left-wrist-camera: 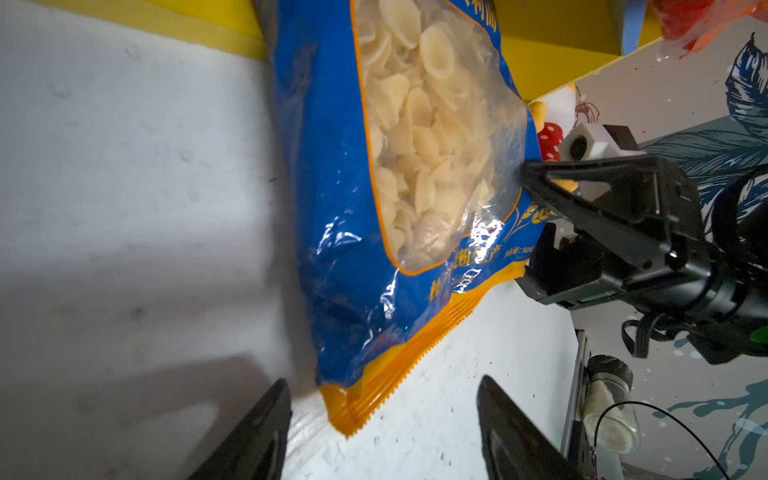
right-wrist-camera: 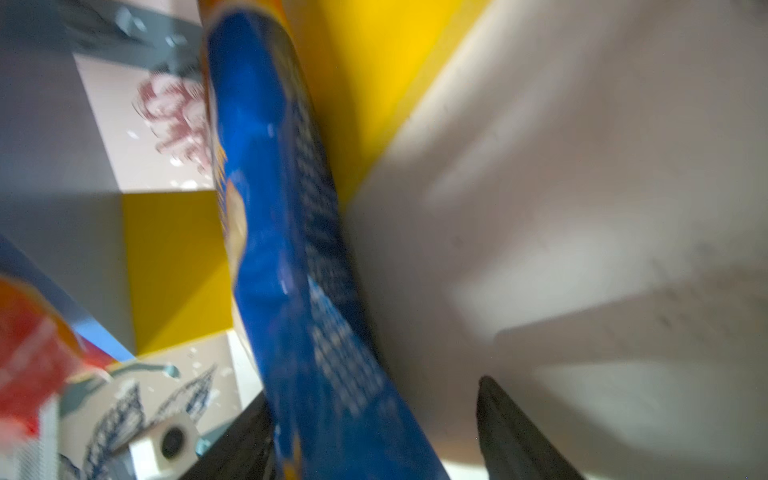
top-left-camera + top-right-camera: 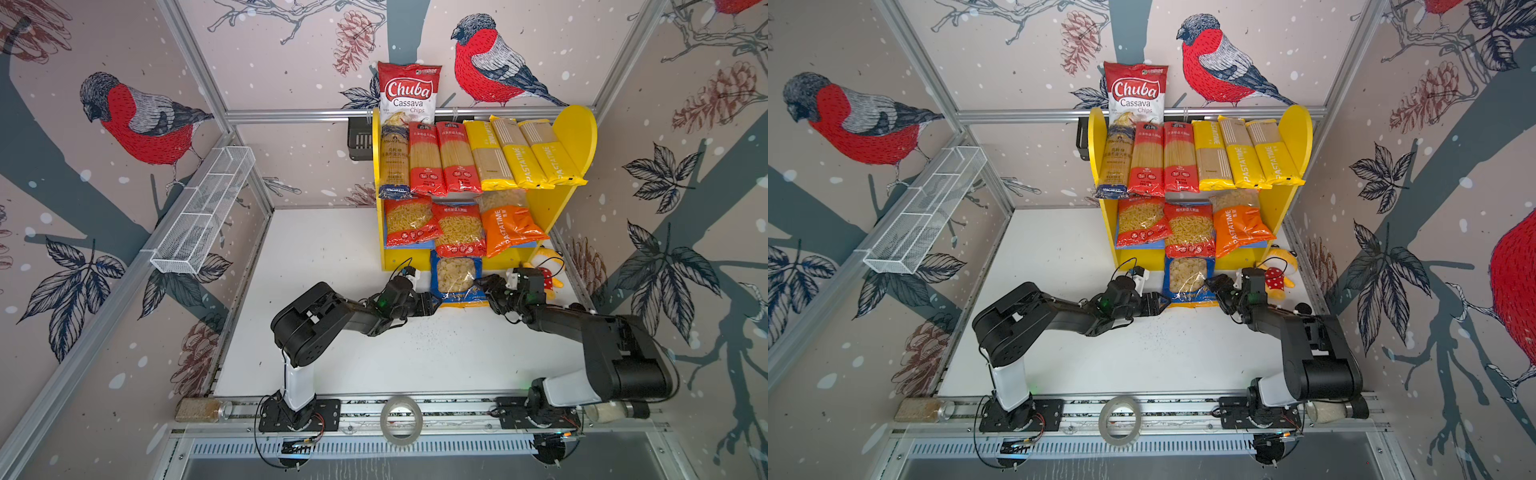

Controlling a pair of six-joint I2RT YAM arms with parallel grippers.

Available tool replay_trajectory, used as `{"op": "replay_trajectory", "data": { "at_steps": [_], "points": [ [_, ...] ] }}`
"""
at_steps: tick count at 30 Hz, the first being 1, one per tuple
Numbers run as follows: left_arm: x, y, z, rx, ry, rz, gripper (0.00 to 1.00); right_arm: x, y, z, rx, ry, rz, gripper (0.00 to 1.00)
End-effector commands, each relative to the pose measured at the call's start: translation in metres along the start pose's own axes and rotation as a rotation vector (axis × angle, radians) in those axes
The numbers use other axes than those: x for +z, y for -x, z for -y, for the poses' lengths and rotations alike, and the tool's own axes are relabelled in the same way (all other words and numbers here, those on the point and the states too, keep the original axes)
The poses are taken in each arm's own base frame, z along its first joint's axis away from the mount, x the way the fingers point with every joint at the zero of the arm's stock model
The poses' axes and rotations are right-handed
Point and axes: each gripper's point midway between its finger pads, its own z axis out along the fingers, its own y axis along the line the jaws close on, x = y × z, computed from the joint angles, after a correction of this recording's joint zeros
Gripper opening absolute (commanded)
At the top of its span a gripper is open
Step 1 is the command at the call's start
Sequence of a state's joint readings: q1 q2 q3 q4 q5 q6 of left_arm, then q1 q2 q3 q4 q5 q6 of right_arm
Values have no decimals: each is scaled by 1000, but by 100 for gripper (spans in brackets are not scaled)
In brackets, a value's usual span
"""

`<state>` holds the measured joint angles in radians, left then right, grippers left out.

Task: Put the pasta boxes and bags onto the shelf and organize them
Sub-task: 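Push the orecchiette bag under the lower shelf with both grippers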

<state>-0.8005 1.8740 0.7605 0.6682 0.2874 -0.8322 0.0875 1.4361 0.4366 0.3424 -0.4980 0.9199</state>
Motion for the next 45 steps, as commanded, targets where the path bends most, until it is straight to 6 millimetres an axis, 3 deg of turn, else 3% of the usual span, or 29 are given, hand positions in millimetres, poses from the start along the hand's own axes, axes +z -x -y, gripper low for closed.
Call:
{"op": "replay_trajectory", "data": {
  "at_steps": [1,4,7,10,12,15,18,20,23,28,31,33,35,37,42,45],
  "points": [
    [-4,0,6,-5,-29,13,70,-9,-28,13,-67,-36,-79,72],
    [-3,-7,6,-16,-34,8,70,-9,-39,3,-107,6,-95,69],
    [0,-6,6,-24,-47,12,69,-1,-38,-13,-115,69,-71,59],
    [1,5,10,-10,-44,37,69,9,-26,-32,-70,138,-30,35],
    [-1,16,11,3,-37,66,69,10,-15,-56,-28,238,7,22],
    [-8,38,11,13,-31,116,69,8,4,-90,3,333,64,14],
    [-11,58,15,36,-26,153,69,10,27,-110,15,364,122,10],
    [-10,67,20,54,-25,168,69,14,41,-119,9,377,134,9],
    [-9,72,23,65,-25,176,69,28,53,-115,4,349,117,9],
    [-8,70,20,64,-20,171,68,50,47,-81,49,296,29,8],
    [-8,69,20,63,-21,167,68,52,41,-75,67,302,4,10],
    [-9,70,20,66,-21,170,68,51,39,-75,59,295,6,19],
    [-12,72,23,81,-20,180,68,49,38,-73,48,281,5,37],
    [-18,74,25,98,-18,194,68,45,39,-70,42,269,9,47],
    [-32,75,27,131,-8,222,68,33,33,-54,30,198,13,52],
    [-36,74,29,134,-13,225,68,28,17,-45,21,163,-9,53]
  ]
}}
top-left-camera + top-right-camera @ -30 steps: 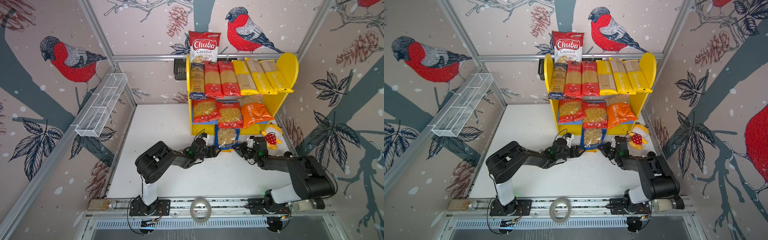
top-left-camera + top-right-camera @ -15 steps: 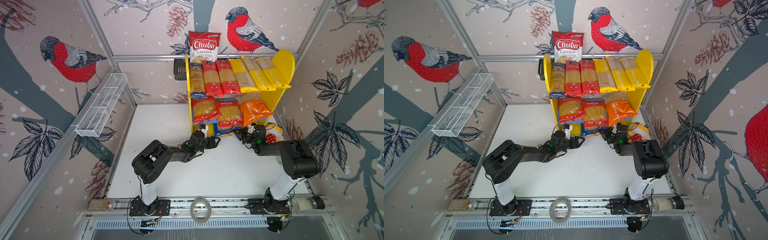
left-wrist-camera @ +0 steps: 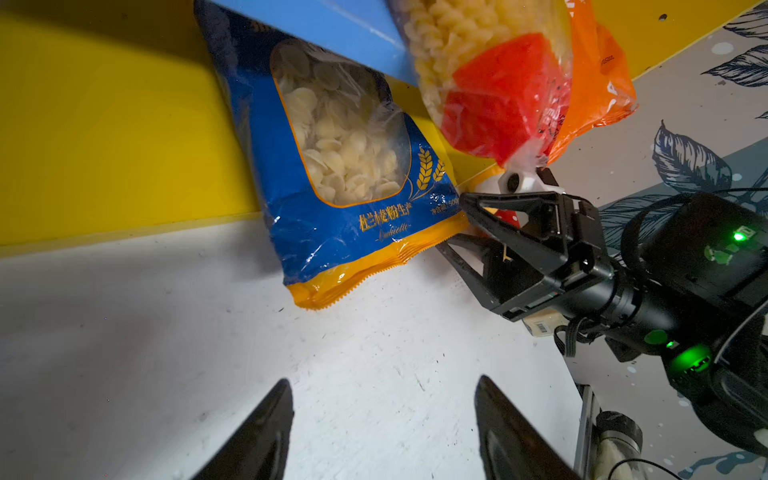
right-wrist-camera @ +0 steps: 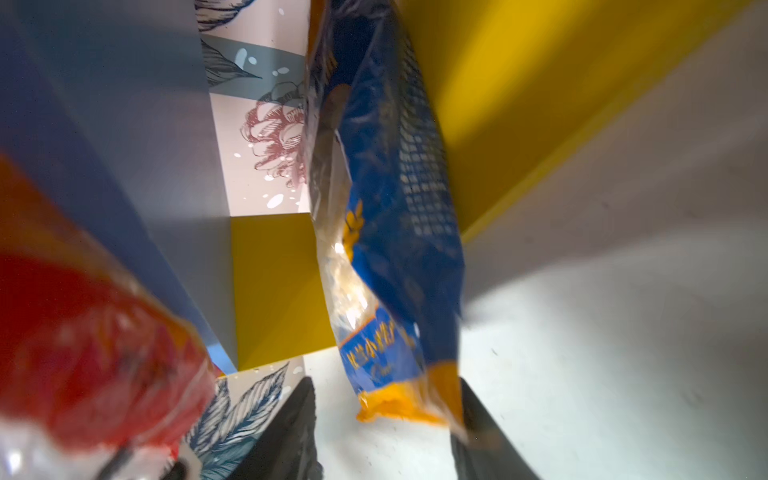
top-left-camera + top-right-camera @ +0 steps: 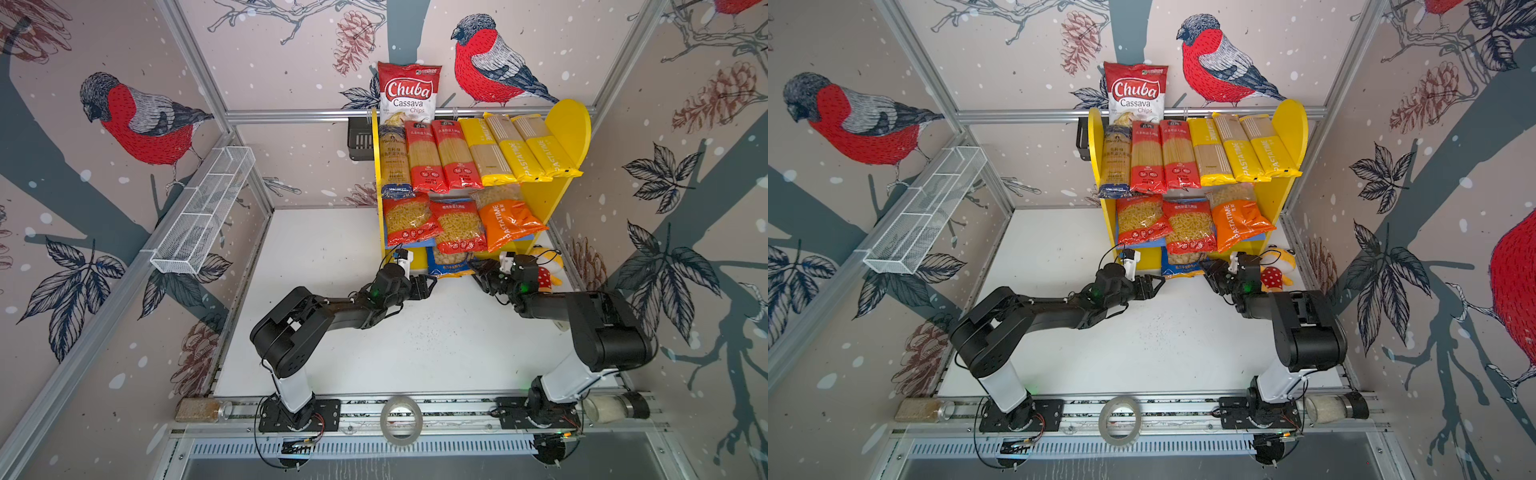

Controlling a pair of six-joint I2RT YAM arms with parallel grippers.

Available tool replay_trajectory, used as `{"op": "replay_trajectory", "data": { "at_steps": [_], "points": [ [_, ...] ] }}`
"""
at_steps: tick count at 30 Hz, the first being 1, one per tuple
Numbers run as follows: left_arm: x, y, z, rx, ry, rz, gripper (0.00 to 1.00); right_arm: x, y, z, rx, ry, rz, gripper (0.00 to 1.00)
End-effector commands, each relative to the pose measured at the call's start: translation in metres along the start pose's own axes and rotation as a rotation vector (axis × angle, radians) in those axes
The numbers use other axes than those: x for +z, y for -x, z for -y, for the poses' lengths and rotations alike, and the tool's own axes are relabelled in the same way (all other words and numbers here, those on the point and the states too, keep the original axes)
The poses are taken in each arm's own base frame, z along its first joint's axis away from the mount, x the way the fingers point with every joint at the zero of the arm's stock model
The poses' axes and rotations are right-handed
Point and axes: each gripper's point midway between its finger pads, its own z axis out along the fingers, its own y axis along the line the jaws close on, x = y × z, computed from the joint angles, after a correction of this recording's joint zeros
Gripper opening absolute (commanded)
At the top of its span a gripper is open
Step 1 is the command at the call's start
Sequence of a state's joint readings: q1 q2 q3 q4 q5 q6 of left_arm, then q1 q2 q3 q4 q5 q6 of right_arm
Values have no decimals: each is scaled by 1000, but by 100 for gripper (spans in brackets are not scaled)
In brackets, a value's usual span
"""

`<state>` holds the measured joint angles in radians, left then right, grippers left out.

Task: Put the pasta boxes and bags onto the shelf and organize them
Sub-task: 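Push the orecchiette bag under the lower shelf with both grippers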

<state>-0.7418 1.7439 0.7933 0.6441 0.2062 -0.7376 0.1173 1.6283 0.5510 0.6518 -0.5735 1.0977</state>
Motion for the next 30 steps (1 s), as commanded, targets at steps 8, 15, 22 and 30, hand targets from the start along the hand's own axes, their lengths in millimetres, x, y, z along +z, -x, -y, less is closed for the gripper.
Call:
{"op": "replay_trajectory", "data": {
  "at_steps": [8,15,22,30],
  "points": [
    [-3,-3,10,35,-25,30,68,9,-22,12,-10,-35,-18,42],
    [-9,-5,12,53,-7,38,68,35,-2,-13,-17,30,6,16],
    [-20,5,13,93,22,79,68,38,-4,-8,-21,18,-13,10],
    [-51,34,13,228,122,196,68,4,-19,-3,-178,-72,-40,50]
  ]
}}
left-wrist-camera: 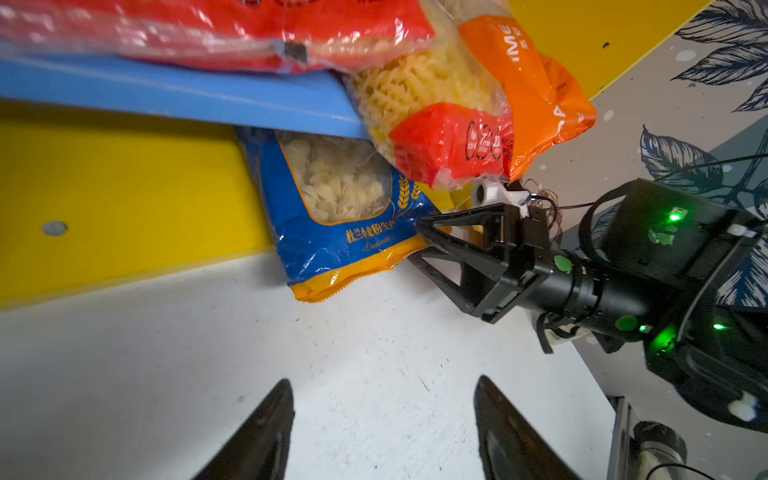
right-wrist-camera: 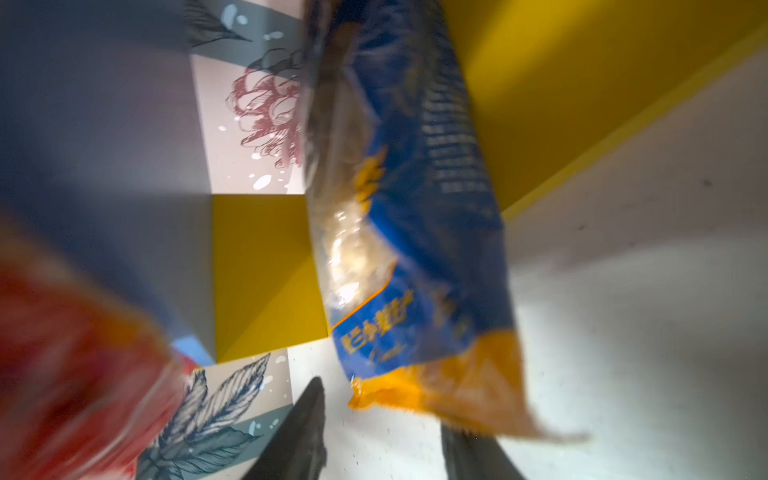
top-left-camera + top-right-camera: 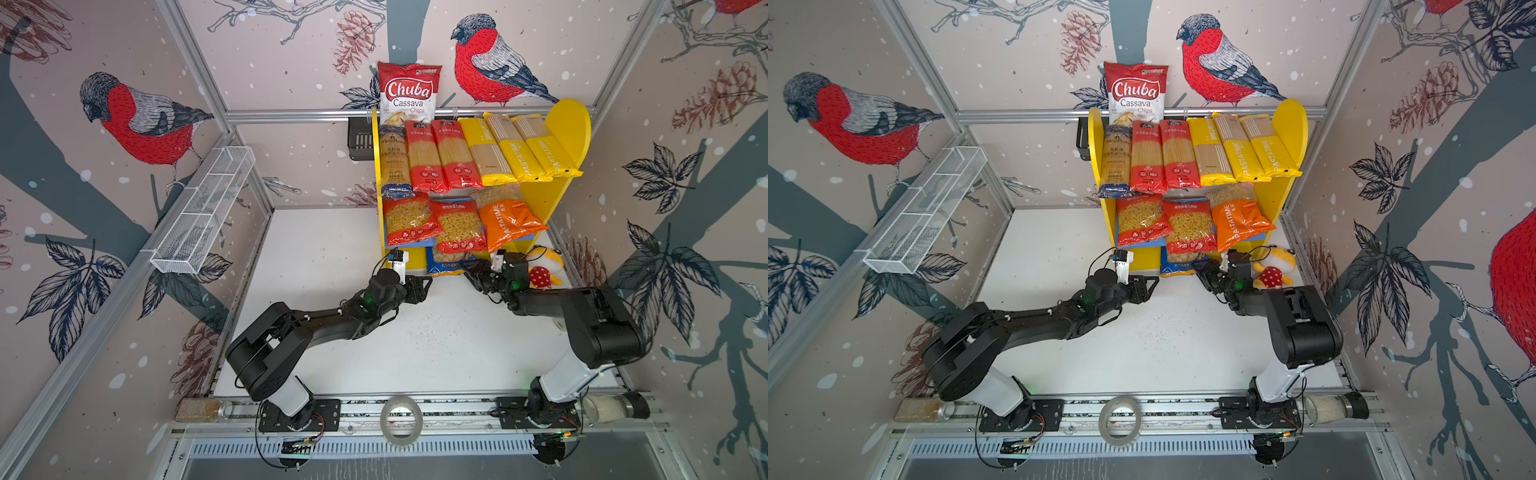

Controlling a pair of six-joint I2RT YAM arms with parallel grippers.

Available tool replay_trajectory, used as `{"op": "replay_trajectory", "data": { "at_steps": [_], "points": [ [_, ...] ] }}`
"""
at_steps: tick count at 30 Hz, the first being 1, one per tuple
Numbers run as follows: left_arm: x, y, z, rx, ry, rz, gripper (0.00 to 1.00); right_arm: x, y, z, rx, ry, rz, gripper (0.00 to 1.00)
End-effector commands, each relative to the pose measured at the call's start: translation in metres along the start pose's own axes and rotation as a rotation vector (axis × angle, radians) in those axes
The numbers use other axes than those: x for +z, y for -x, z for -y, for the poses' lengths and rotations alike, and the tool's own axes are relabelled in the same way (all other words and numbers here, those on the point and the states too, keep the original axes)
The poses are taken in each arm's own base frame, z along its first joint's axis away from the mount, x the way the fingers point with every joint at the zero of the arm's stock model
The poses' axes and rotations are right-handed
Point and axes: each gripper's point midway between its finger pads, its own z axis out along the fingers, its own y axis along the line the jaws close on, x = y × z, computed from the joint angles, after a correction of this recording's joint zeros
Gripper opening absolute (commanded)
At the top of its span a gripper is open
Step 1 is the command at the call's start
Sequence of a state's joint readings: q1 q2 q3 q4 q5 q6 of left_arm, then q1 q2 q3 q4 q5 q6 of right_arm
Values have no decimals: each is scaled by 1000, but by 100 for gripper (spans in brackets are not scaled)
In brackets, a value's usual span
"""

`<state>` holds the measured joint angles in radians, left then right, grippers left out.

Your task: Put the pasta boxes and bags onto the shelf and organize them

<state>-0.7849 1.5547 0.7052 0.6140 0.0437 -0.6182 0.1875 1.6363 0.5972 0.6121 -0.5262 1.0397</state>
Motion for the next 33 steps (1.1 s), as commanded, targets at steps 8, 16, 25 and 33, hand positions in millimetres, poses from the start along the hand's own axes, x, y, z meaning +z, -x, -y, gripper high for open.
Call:
{"op": "replay_trajectory", "data": {
  "at_steps": [8,16,25,33],
  "points": [
    [-69,55,-23,458,366,289,71,-68,-10,28,-296,-262,80,52],
    [-153,103,-75,592,843,526,76,-182,85,-19,-428,-351,744,67],
    [-231,97,-172,516,1284,646,83,-250,122,20,-472,-667,1102,85],
    [-215,79,-203,519,1211,616,90,-241,127,52,-475,-702,1120,84]
  ]
}}
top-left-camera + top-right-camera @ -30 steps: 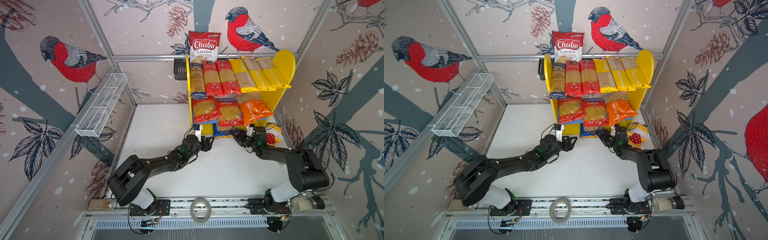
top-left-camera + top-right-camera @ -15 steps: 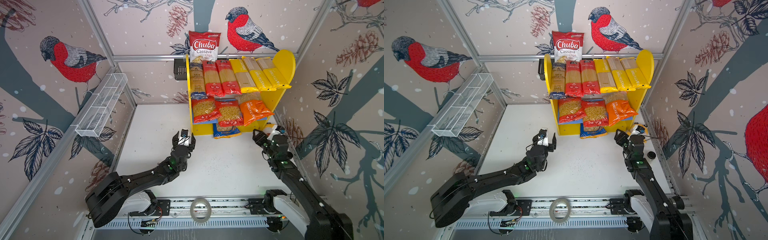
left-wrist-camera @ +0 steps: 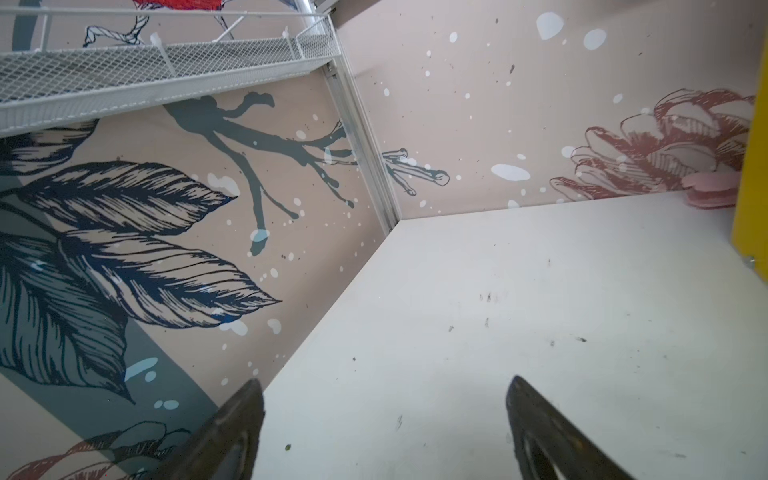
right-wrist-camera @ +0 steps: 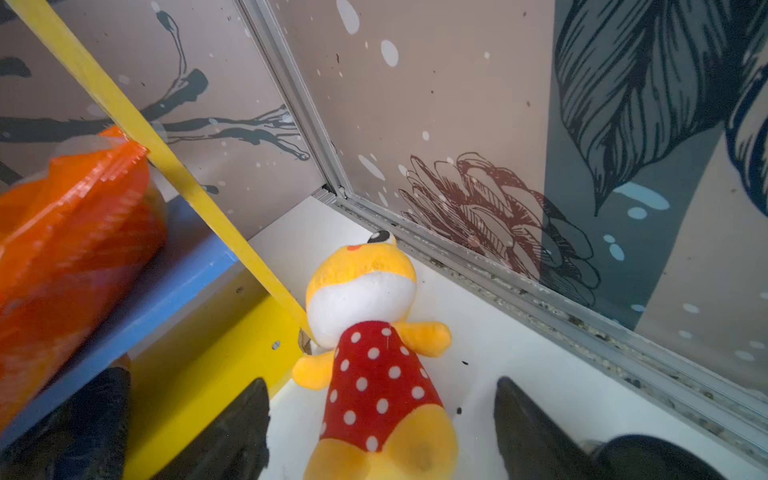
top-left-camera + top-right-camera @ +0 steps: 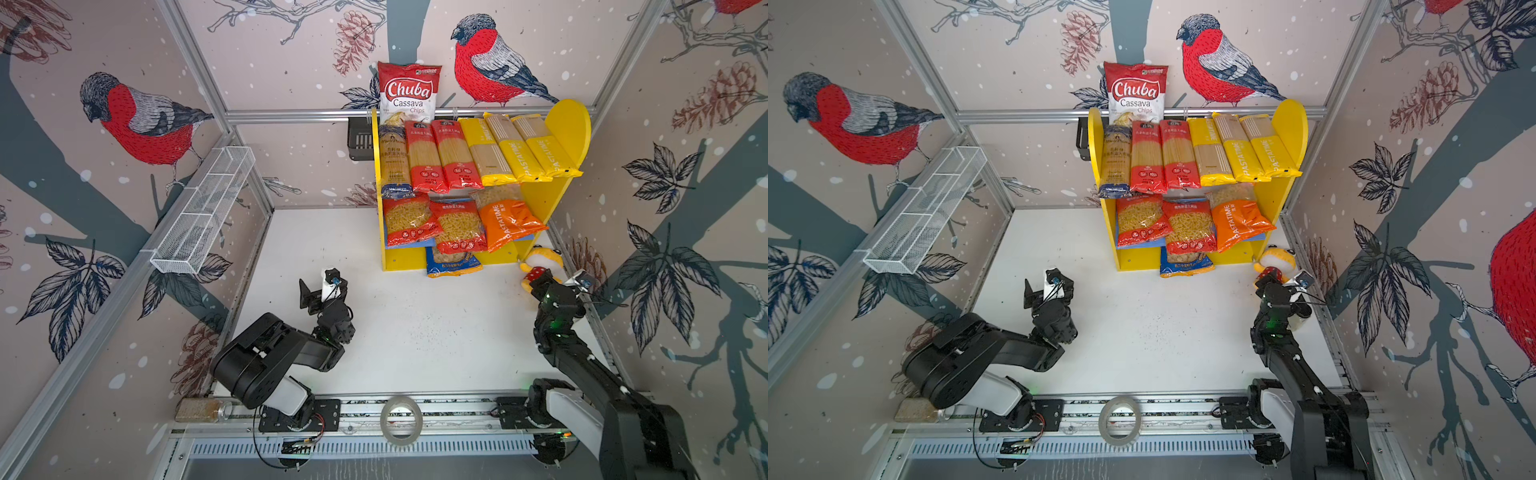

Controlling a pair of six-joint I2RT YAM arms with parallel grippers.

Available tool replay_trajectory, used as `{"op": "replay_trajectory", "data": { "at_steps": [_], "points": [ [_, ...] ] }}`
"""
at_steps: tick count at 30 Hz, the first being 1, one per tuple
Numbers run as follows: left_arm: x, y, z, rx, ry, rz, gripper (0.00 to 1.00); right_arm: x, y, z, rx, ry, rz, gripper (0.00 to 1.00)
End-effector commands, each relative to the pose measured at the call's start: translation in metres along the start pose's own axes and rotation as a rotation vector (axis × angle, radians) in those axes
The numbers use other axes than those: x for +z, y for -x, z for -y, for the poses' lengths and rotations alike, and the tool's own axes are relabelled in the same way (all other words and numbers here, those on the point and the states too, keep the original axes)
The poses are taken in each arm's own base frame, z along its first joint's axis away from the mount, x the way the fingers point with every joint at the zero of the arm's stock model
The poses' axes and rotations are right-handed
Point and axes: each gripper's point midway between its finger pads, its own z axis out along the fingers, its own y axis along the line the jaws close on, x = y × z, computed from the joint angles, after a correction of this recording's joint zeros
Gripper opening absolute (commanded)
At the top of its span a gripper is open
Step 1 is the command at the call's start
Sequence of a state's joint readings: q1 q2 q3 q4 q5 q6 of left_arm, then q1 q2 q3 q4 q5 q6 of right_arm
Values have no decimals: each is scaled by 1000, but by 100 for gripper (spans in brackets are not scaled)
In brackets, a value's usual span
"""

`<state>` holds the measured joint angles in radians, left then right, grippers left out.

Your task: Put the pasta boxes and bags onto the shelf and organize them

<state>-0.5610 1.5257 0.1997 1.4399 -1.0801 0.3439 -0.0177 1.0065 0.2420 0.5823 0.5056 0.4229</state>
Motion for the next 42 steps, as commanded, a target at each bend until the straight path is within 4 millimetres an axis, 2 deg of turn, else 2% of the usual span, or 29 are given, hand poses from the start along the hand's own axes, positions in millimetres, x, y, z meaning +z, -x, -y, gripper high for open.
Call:
{"op": "replay_trajectory", "data": {
  "at_steps": [1,4,6,7,10,14,15,17,20,25,30,42],
  "points": [
    [6,11,4,-138,-66,63,91,5,19,-7,12,12,103,84],
    [18,8,18,-108,-119,32,94,14,7,-15,-50,21,93,83],
    [22,6,32,-86,-225,16,95,15,0,-19,-99,32,100,84],
    [23,4,32,-90,-264,14,96,15,-6,-21,-116,47,98,84],
    [28,3,8,-183,-302,44,96,12,-8,-26,-141,75,123,85],
    [35,3,4,-204,-344,62,98,13,-10,-25,-134,99,151,85],
    [37,2,5,-201,-340,70,98,16,-13,-30,-146,110,128,88],
    [42,-5,6,-200,-316,52,98,19,-15,-34,-164,129,117,100],
    [54,-14,-3,-247,-276,12,98,20,-17,-36,-172,129,106,99],
    [61,-29,-8,-277,-236,-36,100,35,-24,-44,-202,127,50,99],
    [71,-34,-16,-310,-198,-61,100,36,-25,-44,-206,124,47,99],
    [70,-32,-18,-311,-197,-52,99,38,-27,-46,-216,120,34,99]
  ]
}}
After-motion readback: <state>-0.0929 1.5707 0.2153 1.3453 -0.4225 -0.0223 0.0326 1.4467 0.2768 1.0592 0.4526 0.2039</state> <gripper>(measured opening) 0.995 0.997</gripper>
